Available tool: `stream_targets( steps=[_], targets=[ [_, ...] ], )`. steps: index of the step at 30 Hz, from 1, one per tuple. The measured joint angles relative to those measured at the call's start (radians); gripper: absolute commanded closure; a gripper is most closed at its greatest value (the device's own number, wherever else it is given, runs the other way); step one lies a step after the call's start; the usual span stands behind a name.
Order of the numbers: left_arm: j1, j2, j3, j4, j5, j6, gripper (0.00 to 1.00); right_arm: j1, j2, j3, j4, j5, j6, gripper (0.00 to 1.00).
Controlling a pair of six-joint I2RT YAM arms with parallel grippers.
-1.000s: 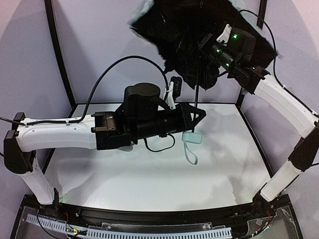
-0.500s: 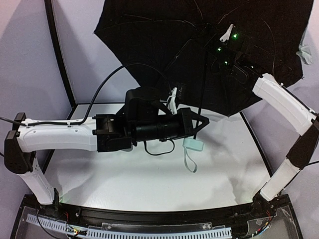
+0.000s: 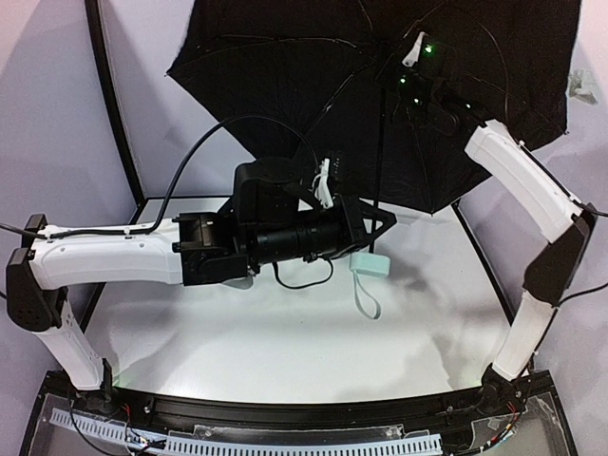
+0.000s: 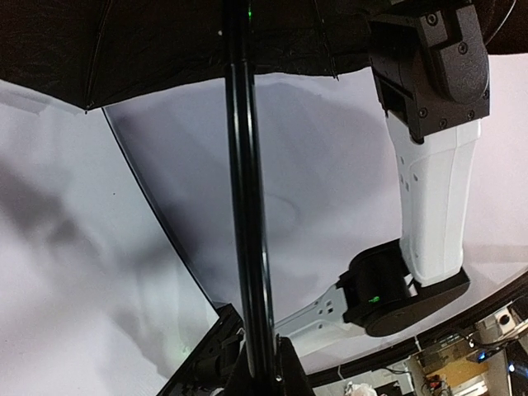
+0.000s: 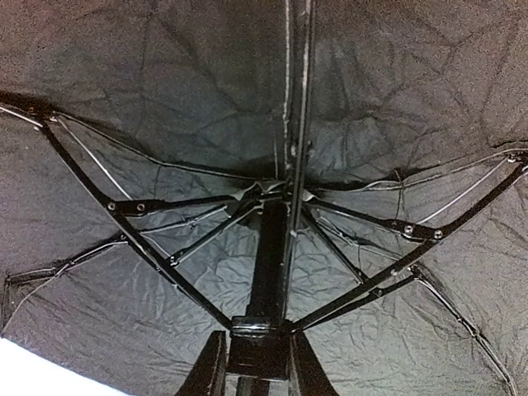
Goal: Open the umbrella
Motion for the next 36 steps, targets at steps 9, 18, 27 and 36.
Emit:
stream_targets(
  steps=[9,18,27,36],
  targets=[
    [0.0,0.0,0.069,-0.104,-0.017,-0.032,0.99,-0.007,0.059,0.104,-0.117,-0.017,0.023,1.0],
    [-0.124,-0.029,0.033,-0.329,-0.42,0.215,0.99,-0.136,-0.177,-0.319,0.102,-0.579,0.259,0.58],
    [-0.236,-0.085,-0.218,0.042,-0.72,0.617,0.99,-0.239,-0.324,-0.516,0.478,-1.023,0.338,0.01],
    [-0.174,0.04,-0.229,0.273,-0.695,0.774,0.99,-0.22,-0.541,-0.898,0.621,-1.092,0.43,0.01]
  ],
)
